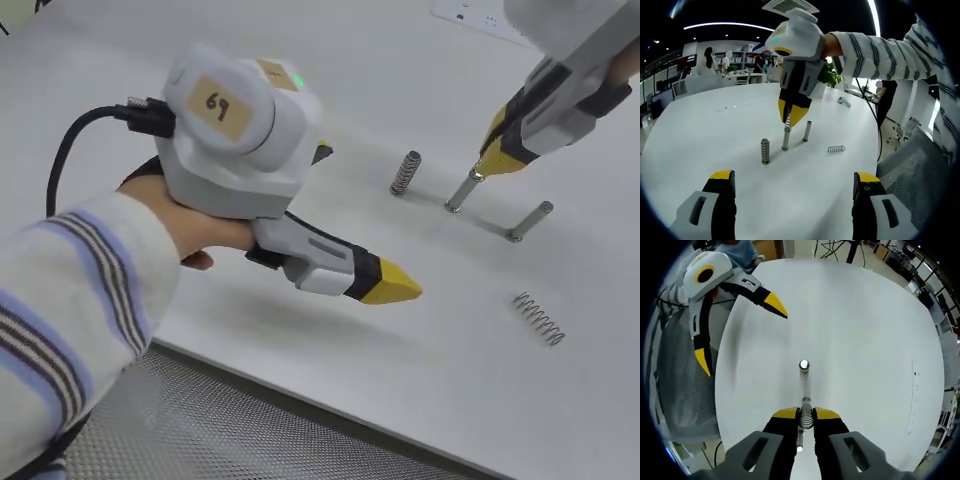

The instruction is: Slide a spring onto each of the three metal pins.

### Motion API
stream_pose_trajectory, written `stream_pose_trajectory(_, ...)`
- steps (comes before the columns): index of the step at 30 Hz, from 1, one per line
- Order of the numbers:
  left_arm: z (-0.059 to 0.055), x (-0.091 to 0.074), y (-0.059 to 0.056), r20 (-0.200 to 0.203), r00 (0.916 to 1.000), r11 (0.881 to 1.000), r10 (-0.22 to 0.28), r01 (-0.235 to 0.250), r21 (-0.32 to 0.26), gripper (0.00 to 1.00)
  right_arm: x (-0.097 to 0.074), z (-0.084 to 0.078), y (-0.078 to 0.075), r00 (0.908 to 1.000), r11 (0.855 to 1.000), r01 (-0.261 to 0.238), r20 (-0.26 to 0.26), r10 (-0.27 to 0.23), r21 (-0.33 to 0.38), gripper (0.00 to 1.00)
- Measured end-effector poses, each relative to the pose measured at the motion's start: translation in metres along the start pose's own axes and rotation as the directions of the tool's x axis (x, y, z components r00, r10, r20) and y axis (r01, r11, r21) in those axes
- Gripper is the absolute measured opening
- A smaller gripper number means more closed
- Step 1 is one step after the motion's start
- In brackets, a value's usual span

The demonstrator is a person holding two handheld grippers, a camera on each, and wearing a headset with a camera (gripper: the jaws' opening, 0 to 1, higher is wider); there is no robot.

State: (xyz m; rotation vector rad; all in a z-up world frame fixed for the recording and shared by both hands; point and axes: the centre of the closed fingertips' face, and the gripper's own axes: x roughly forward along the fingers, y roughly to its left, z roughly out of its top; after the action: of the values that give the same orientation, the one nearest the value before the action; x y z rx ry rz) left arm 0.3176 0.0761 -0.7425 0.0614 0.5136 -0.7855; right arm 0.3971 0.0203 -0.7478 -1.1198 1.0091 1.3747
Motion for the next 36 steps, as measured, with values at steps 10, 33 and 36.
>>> stream_pose_trajectory(10,-0.002,-0.001,0.002,-0.006,1.0,1.0,-0.001,0.001,-0.01,0.96,0.012,0.0,0.003,1.0,1.0,-0.01,0.001,0.01,-0.011,0.08)
stream_pose_trajectory(33,-0.011,0.002,0.011,-0.044,0.9981,0.999,0.044,-0.045,-0.018,0.94,0.047,-0.006,-0.001,0.9995,1.0,-0.027,-0.014,0.027,0.0,0.09)
stream_pose_trajectory(36,-0.01,0.002,0.007,-0.046,0.9983,0.999,0.034,-0.035,-0.017,0.94,0.048,-0.006,0.0,0.9994,1.0,-0.03,-0.015,0.03,0.0,0.09)
